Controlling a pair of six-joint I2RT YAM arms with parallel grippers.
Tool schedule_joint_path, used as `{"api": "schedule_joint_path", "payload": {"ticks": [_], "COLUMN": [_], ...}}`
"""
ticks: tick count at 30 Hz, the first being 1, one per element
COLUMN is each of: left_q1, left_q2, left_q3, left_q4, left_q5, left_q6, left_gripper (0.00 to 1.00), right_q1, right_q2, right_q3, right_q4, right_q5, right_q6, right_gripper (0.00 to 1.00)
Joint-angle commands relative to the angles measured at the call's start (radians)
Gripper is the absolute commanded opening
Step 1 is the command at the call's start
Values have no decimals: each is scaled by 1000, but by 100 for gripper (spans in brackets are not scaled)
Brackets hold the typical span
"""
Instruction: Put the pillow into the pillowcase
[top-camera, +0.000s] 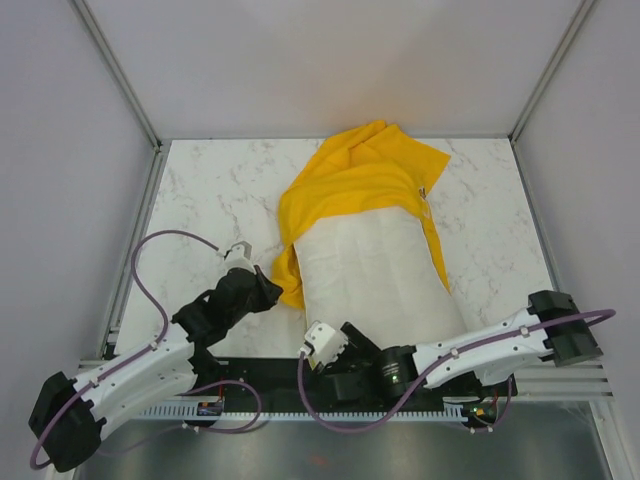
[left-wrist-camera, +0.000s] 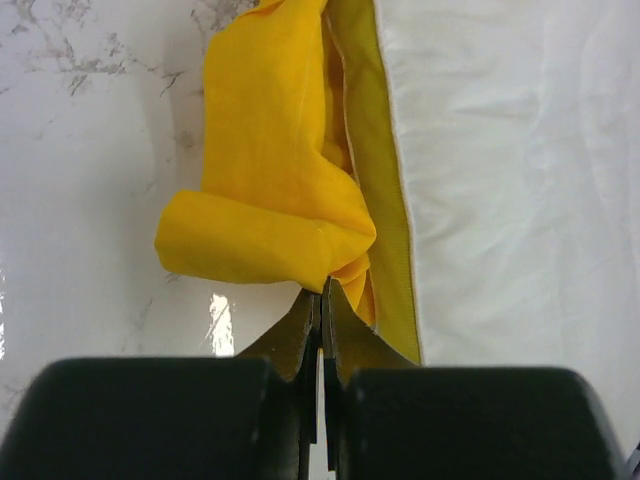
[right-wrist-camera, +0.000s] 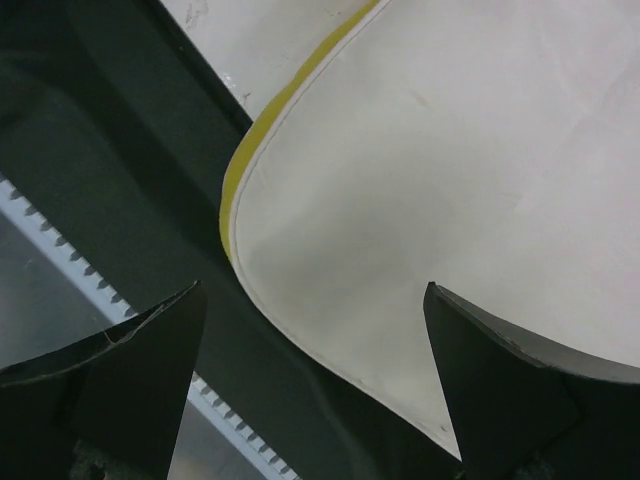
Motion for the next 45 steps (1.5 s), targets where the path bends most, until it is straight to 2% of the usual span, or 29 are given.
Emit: {"api": "schedule_joint_path", "payload": {"ticks": [1,7,9,10,11,13,17,21,22,23,27,30,34,39,43,45], "left_q1": [4,5,4,4,5,4,2,2,2,2,2,2,2,4,18,66], "left_q2": [-36,-63,-69,-72,-75,-76,-57,-21,-15,-12,11,40,59,62,46,45], "left_q3": [-28,-23,-5,7,13,27,59,159,226,265,479,695,841,958,867,790], "left_q4": [19,12,0,-7,-19,-25,-30,-72,-95,-114,-217,-296,-356,-493,-525,-493], "left_q5": [-21,37,57,63,68,71,106,134,134,135,151,195,252,168,27,24], "left_q6": [-13,-13,-4,1,4,18,53,123,136,159,196,202,191,211,207,200], "left_gripper": [2,2,2,2,2,2,2,2,2,2,2,2,2,2,2,2], "right_q1": [14,7,-30,-48,-68,-131,-237,-410,-445,-516,-651,-732,-829,-848,-825,-768], "right_q2": [137,370,390,386,374,310,185,87,84,87,201,295,352,268,176,157], "right_q3": [52,91,104,104,104,113,194,416,465,578,859,978,926,676,515,467], "right_q4": [-41,28,42,50,62,114,182,159,145,101,-25,-64,-16,163,266,277], "right_q5": [181,277,291,304,304,284,196,59,26,-33,-118,-190,-297,-465,-572,-584], "right_q6": [36,-56,-70,-88,-106,-142,-303,-389,-395,-403,-435,-443,-430,-412,-389,-404], "right_gripper": [98,98,89,80,48,0,0,0,0,0,0,0,0,0,0,1]}}
